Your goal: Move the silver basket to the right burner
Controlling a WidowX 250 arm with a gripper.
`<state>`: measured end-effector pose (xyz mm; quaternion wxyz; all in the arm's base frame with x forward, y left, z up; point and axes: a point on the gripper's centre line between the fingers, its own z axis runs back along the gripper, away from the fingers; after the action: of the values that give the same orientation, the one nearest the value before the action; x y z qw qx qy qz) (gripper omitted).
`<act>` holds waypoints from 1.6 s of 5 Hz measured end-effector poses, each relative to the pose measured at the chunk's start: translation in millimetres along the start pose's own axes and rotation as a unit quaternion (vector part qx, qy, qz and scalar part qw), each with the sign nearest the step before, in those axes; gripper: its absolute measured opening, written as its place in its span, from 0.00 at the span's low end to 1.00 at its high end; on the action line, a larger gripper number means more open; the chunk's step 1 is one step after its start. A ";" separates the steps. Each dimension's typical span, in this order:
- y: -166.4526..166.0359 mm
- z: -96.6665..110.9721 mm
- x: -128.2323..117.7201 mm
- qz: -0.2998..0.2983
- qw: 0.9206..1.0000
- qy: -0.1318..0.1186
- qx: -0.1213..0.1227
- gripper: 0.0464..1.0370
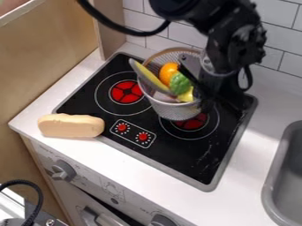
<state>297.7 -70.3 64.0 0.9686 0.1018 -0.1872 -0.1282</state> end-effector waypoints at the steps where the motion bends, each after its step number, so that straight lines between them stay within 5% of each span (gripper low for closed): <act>1: -0.4 -1.4 0.8 0.006 1.000 -0.004 -0.003 0.01; 2: -2.4 -6.5 -2.2 0.015 1.000 -0.001 0.002 0.03; 3: -4.2 -9.5 -2.6 0.025 1.000 -0.001 0.009 0.18; 5: -3.5 -8.5 -1.8 0.032 0.999 -0.001 0.015 0.73; 6: -5.5 -2.6 -3.6 0.038 0.999 0.029 0.012 0.95; 8: 5.8 32.7 -7.2 0.029 0.996 0.086 -0.009 0.96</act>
<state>279.7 -67.7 92.7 0.9853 0.0986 -0.1052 -0.0921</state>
